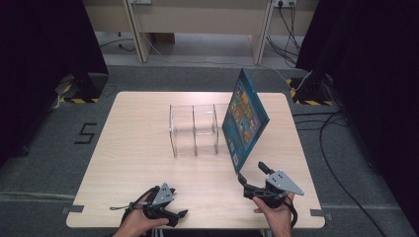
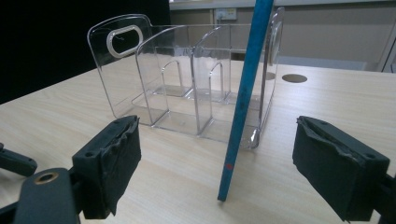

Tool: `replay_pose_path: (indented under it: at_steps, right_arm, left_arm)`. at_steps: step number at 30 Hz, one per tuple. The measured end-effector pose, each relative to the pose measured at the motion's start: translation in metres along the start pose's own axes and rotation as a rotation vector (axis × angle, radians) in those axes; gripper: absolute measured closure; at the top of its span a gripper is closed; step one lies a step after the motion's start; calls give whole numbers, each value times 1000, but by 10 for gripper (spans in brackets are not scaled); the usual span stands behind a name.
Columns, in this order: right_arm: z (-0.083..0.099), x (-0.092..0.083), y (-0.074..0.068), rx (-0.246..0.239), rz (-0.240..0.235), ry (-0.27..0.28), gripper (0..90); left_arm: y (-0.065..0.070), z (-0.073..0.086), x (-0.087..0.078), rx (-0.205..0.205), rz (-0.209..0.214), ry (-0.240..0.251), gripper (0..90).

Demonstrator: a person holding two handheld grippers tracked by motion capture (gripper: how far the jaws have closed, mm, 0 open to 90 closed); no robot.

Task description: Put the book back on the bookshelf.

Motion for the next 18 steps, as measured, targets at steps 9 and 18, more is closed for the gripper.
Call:
replay_pose_path:
  at_steps: [9,18]
  right_arm:
    - [4,-9,1,5,-1,-23,160]
    - [10,-15,3,20,-11,-58,156]
  left_arm:
    - [0,0,0,2,2,0,132]
    - [0,0,0,3,4,1,129]
Point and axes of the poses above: each handheld gripper's, and its own axes: x roughly forward along the jaws, z roughly out of its underside, y roughly to its right, the point moved 3 cm from there along x, roughly forward along the jaws, and after that the axes turned 6 degrees about -z, right-handed, at the moved point
